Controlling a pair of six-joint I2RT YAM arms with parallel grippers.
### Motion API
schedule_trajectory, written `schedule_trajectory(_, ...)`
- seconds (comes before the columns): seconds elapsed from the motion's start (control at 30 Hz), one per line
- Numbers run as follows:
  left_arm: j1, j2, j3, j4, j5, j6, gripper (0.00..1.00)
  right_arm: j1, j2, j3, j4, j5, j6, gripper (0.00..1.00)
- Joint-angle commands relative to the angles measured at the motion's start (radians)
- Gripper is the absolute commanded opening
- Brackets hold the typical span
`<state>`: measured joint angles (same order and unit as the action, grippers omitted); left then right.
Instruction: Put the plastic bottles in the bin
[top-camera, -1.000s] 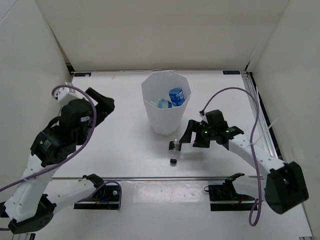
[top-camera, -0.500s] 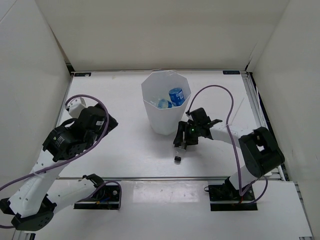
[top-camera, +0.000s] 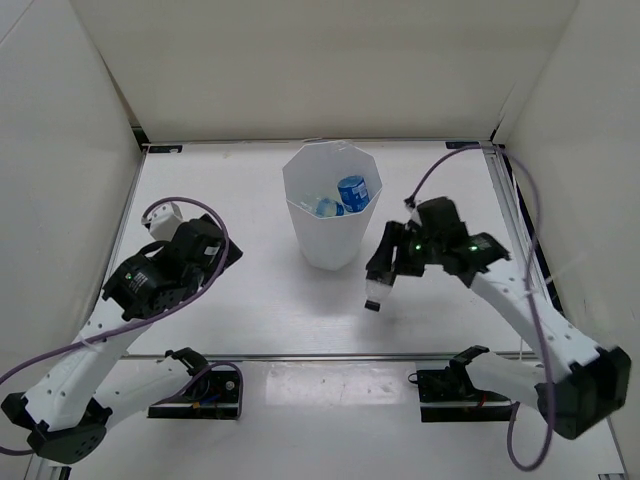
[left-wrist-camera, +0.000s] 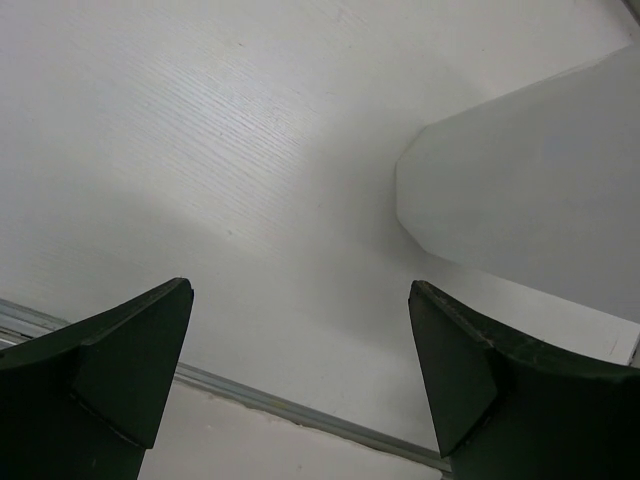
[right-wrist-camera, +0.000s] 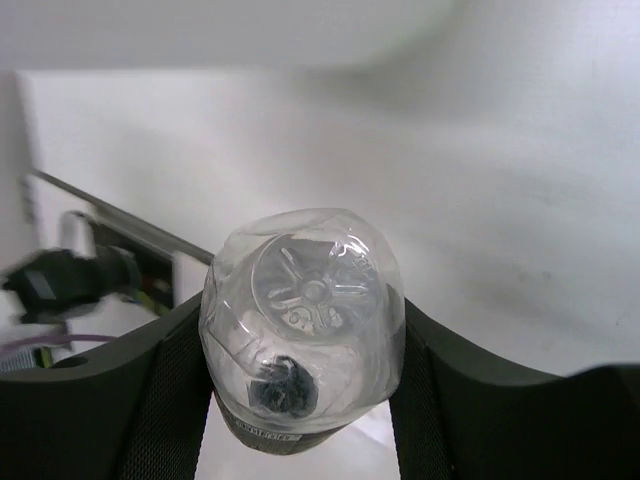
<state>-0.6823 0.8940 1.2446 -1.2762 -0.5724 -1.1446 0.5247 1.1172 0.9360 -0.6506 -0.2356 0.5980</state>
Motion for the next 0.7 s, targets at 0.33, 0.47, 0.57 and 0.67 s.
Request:
schedule_trajectory(0.33, 0.001, 0.085, -0.073, 0.138, 0.042, 0.049, 1.00, 0.000, 0.444, 1.081, -0.142, 0.268, -0.138, 0.34)
schedule_trajectory(0.47, 0.001, 0.144, -0.010, 0.086, 0.019, 0.049, 1.00, 0.000, 0.536, 1.089, -0.152, 0.222, -0.110, 0.68)
schedule_trajectory(0.57, 0.001, 0.132, 0.003, 0.063, 0.008, 0.017, 1.00, 0.018, 0.546, 1.066, -0.182, 0.211, -0.110, 0.76)
schedule_trajectory(0.67, 0.001, 0.083, -0.020, 0.063, -0.001, -0.004, 1.00, 0.017, 0.509, 1.107, -0.260, 0.274, -0.086, 1.00)
